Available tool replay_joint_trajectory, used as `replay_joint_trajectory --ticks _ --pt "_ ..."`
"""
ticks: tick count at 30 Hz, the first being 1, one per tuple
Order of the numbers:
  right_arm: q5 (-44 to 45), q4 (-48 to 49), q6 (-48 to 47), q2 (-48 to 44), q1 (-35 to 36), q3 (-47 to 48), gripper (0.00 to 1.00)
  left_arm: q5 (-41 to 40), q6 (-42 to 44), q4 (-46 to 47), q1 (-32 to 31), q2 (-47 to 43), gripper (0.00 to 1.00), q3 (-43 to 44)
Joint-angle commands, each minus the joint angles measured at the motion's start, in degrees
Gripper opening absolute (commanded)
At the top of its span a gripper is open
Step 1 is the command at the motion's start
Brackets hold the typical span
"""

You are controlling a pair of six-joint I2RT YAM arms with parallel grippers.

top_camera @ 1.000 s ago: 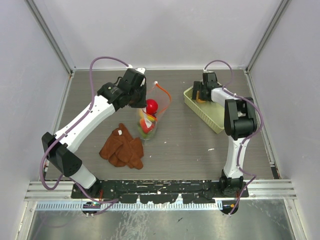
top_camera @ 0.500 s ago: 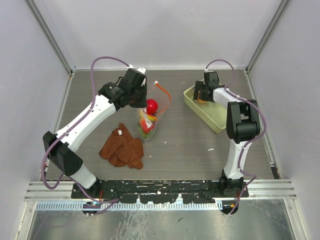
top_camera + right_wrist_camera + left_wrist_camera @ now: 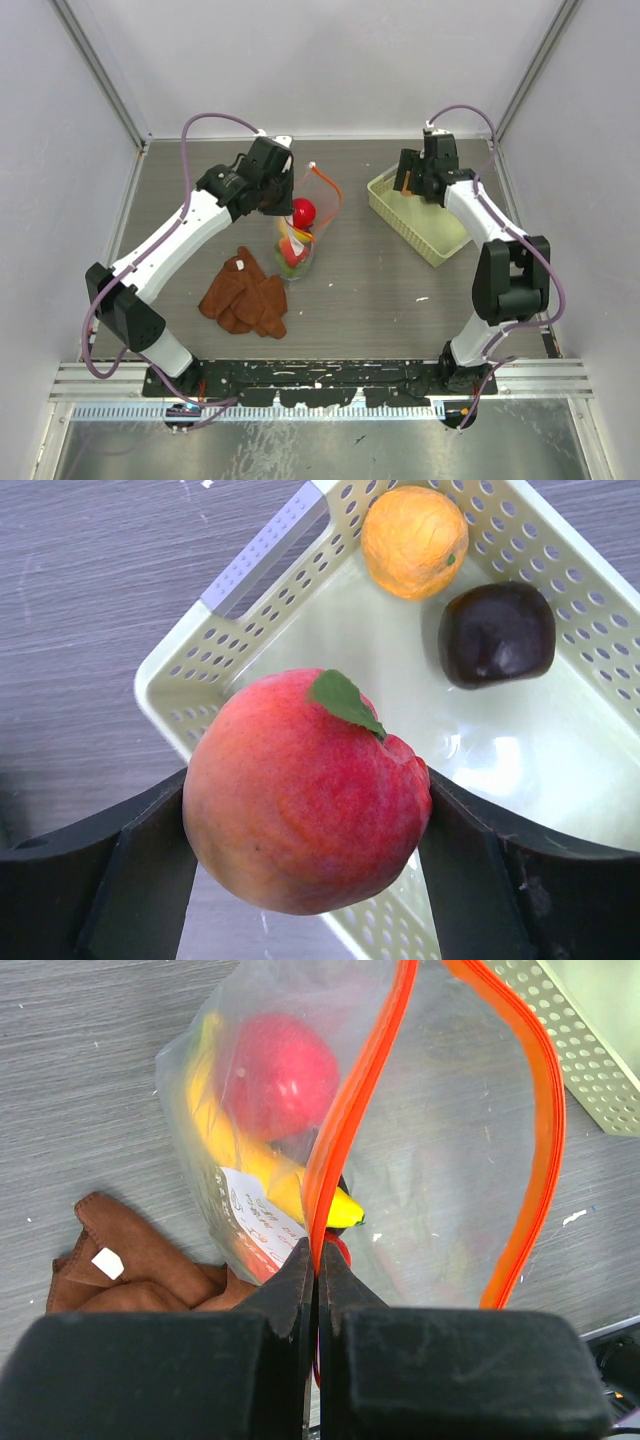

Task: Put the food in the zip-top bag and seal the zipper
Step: Pick up the fake fruit from the bin.

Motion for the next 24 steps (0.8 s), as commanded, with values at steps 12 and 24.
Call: replay_joint_trajectory --ticks 12,24 --pt "-5.43 -9.66 3.66 -17.66 4.68 1.17 0.60 1.33 0.58 5.50 0.30 -1.97 0.00 -0.17" --pt "-7.09 -10.96 5.25 -21.91 15.94 6.01 0.59 3.22 1.04 5.74 0.30 -1.06 0.00 -0.33"
